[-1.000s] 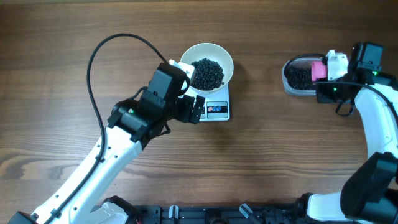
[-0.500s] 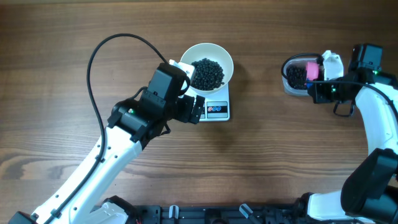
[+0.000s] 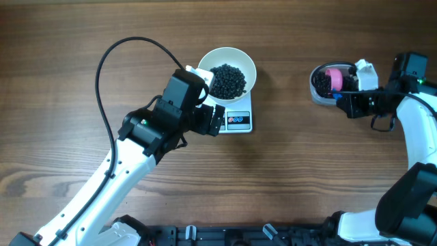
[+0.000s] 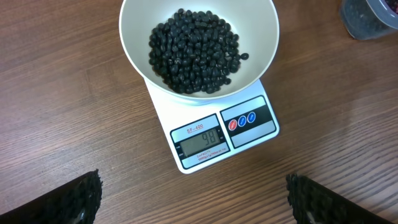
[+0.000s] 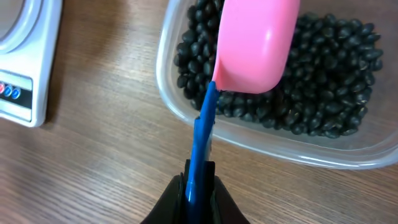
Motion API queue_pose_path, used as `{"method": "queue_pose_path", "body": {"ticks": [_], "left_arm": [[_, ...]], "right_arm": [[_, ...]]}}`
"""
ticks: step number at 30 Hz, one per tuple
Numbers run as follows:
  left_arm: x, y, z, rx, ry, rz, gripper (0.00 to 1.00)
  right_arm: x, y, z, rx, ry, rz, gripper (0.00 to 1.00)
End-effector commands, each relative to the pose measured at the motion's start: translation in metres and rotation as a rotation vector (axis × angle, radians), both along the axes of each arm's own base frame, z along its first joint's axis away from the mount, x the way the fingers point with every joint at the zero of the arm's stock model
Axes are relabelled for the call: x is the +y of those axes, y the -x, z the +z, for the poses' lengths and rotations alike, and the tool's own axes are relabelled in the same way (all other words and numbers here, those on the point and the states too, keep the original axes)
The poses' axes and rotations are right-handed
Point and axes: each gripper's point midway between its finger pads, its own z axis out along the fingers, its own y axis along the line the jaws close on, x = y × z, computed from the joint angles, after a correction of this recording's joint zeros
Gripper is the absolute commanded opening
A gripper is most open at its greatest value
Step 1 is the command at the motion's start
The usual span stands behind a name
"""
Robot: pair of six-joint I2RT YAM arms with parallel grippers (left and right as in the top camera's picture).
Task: Scoop item into bowl and weigh 150g on scale
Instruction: 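Dip the scoop into the beans and drag to fill it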
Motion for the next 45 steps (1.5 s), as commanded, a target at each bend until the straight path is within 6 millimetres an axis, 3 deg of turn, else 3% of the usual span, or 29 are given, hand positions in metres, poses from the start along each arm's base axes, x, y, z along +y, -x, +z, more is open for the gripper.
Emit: {"method": "queue_pose_path", "body": {"ticks": [1,28,45], "left_arm": [[-0.003,-0.003,0.003,-0.008,0.002,-0.015,1.0],[-0.003,-0.003,0.003,-0.008,0.002,-0.015,1.0],[-0.003,-0.003,0.003,-0.008,0.002,-0.015,1.0]], "right_arm": [[0.019,0.001,0.001,-0.016,-0.093,0.089,0.04],[0.0,0.0,0.01,-0.024,-0.209,-0.061,0.04],[0.003,-0.006,0.015,-0.009,-0.283,-0.156,0.04]]}}
